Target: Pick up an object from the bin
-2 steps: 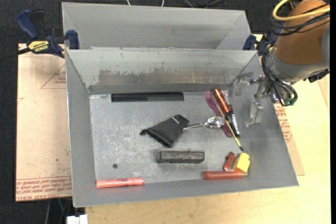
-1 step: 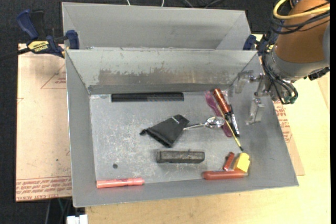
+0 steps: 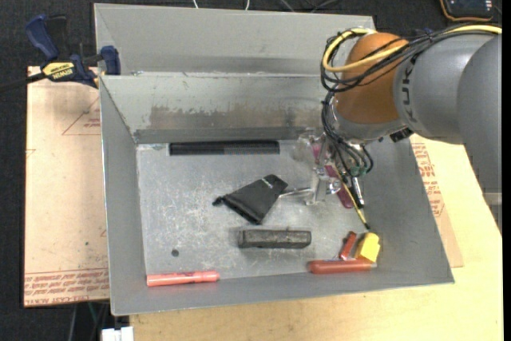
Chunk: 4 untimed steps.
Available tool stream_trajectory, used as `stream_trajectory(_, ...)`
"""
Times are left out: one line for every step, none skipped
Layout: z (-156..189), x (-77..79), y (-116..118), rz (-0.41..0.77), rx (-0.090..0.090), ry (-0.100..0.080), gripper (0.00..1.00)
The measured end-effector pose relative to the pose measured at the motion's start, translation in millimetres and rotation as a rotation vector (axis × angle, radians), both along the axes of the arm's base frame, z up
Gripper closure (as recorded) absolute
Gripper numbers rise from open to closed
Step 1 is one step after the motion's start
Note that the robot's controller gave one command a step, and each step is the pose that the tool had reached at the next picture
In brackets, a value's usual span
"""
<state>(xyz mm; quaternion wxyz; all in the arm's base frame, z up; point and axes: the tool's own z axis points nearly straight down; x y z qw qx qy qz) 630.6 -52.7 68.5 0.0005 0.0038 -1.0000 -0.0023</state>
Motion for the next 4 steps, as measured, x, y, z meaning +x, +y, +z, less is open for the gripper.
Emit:
stream_trajectory(69, 2.1, 3, 0.052, -0.009, -0.018, 0.0)
stream_trajectory(9, -1.3, 0, 0.01, -0.002, 0.002, 0.0)
stream_trajectory(2, -13.5, 11, 0.039, -0.007, -0.024, 0.0)
stream_trajectory(9, -1.1, 2, 0.014, -0.002, -0.005, 1.0)
